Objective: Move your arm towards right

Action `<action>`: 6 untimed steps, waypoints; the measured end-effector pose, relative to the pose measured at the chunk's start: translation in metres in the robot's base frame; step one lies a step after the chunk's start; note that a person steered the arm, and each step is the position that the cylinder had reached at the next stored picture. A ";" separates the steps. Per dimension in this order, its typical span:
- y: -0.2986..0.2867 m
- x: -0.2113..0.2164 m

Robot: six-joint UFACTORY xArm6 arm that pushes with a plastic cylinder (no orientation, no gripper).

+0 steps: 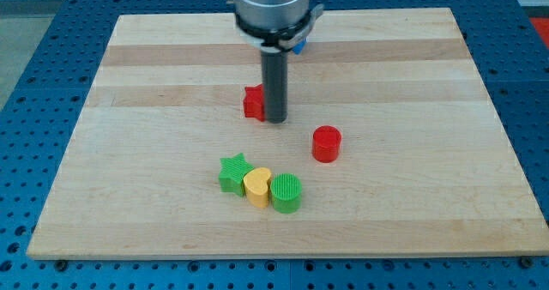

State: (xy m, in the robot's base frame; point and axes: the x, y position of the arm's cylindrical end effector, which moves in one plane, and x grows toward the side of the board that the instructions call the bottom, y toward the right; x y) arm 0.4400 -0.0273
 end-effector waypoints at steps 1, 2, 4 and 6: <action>-0.030 0.020; -0.064 0.031; -0.149 0.040; -0.192 0.094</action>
